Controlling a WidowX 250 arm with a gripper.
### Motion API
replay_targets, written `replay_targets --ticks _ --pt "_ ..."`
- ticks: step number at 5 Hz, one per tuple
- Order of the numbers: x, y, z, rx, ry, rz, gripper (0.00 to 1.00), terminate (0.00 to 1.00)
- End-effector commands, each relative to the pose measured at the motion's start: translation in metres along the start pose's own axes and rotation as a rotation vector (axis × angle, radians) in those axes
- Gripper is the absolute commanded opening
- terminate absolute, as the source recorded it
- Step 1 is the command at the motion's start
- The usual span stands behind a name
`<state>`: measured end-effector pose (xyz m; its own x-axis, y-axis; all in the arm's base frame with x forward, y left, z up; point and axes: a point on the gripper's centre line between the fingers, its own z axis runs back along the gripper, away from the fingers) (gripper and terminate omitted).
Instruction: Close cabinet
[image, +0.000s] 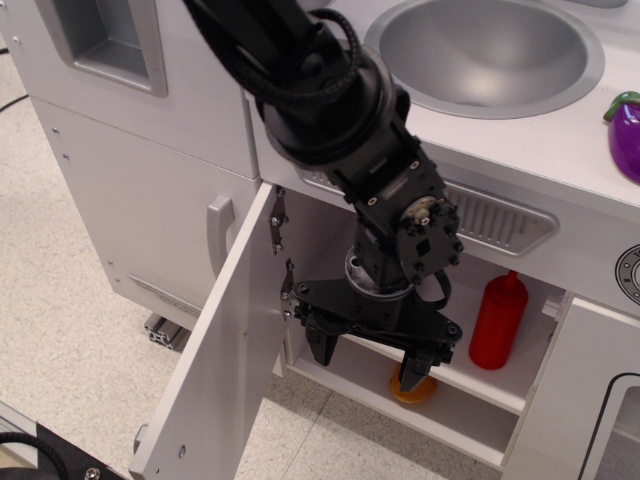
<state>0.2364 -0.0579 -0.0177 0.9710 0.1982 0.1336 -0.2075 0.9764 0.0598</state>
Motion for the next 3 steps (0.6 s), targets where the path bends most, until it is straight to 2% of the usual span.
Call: replay_targets --ticks 1,3 --pt "0.000 0.000 0.000 0.000 0.000 0.000 1.00 0.00" --pt "0.004 0.066 0.039 0.025 -0.029 0.009 1.00 0.00"
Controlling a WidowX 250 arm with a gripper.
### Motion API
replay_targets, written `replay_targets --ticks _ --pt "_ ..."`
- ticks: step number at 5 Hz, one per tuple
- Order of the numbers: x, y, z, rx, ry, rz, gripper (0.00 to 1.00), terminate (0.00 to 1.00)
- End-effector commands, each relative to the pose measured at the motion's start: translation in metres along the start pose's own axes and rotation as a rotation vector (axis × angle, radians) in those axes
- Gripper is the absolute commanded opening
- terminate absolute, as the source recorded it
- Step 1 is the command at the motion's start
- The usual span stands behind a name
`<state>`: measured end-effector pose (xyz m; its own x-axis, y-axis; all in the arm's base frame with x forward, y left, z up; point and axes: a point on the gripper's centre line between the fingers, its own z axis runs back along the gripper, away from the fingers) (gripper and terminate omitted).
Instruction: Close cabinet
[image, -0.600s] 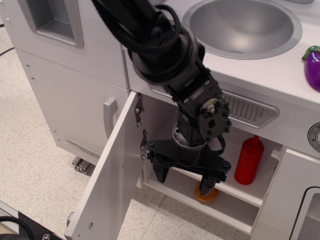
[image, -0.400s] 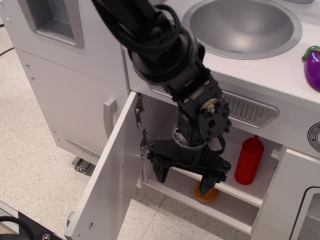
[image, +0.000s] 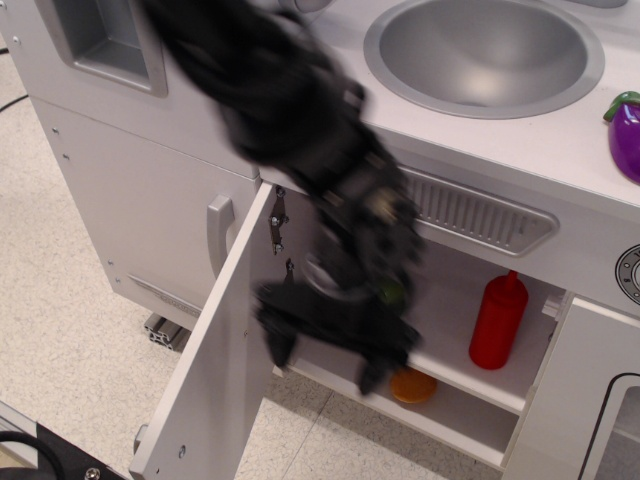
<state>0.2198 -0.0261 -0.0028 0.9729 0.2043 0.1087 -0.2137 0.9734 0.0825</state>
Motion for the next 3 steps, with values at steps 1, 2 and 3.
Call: replay_targets --ticks 1,2,3 --pt "0.016 0.057 0.041 -0.007 -0.092 0.029 1.00 0.00" --pt "0.017 0.071 0.040 0.035 -0.098 0.042 1.00 0.00" --pt "0.015 0.072 0.025 0.019 -0.070 0.056 1.00 0.00"
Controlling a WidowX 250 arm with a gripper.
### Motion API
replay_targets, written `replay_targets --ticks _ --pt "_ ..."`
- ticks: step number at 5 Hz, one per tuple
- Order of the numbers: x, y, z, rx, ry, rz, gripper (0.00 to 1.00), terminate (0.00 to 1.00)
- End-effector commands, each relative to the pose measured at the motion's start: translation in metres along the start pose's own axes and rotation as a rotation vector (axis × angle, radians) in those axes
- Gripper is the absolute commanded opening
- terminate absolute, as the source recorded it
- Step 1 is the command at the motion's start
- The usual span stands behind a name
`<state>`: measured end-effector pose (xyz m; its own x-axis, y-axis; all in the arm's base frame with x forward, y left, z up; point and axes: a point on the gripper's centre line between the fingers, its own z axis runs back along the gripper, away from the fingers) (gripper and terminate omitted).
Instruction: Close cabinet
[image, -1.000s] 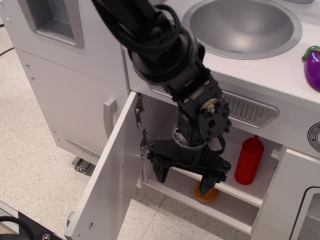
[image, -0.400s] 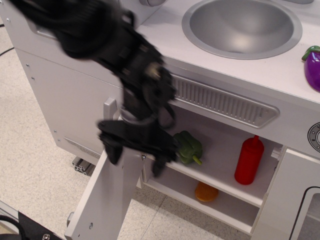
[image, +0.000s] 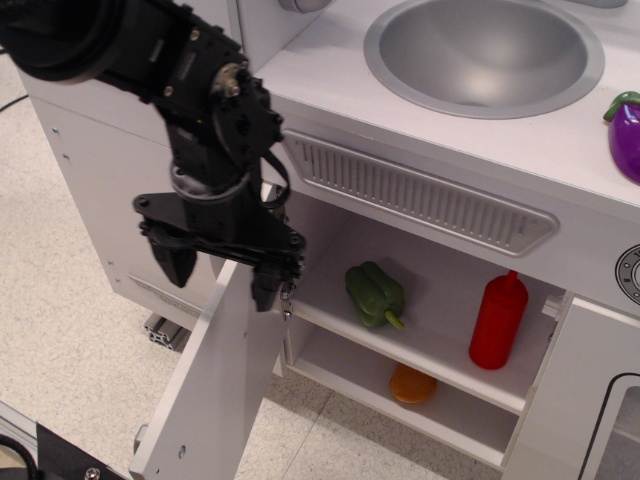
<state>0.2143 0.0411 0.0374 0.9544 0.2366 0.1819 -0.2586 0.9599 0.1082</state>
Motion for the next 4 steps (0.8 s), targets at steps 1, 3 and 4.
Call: replay_targets --ticks 1,3,4 --pt "-0.001 -0.011 -0.020 -0.107 0.045 0.013 1.00 0.00" --pt "0.001 -0.053 -0.032 -0.160 0.053 0.066 1.00 0.00" --pt "0.006 -0.087 -0.032 -0.175 0.031 0.093 1.00 0.00"
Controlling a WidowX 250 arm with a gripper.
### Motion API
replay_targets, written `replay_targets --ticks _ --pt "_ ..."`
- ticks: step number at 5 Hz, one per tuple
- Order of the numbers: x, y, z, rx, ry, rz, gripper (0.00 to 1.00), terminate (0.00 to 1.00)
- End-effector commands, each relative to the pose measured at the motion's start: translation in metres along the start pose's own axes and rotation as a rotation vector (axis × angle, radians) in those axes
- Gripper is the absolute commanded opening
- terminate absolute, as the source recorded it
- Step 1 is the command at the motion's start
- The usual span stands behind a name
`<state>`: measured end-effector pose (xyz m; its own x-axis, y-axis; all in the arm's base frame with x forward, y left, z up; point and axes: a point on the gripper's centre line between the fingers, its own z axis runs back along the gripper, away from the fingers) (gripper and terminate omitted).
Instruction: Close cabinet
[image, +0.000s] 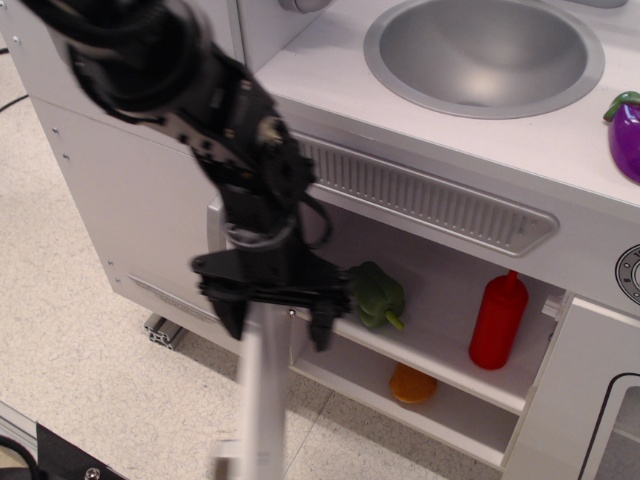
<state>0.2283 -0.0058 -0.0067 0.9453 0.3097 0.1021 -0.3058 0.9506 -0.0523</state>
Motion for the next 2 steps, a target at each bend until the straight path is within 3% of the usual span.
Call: replay_targets --ticks 1,2 --pt "0.015 -0.072 -0.007 -0.033 -0.091 0.021 1.00 0.00" --pt "0.018 -0.097 -0.005 -0.053 -0.092 0.008 1.00 0.00"
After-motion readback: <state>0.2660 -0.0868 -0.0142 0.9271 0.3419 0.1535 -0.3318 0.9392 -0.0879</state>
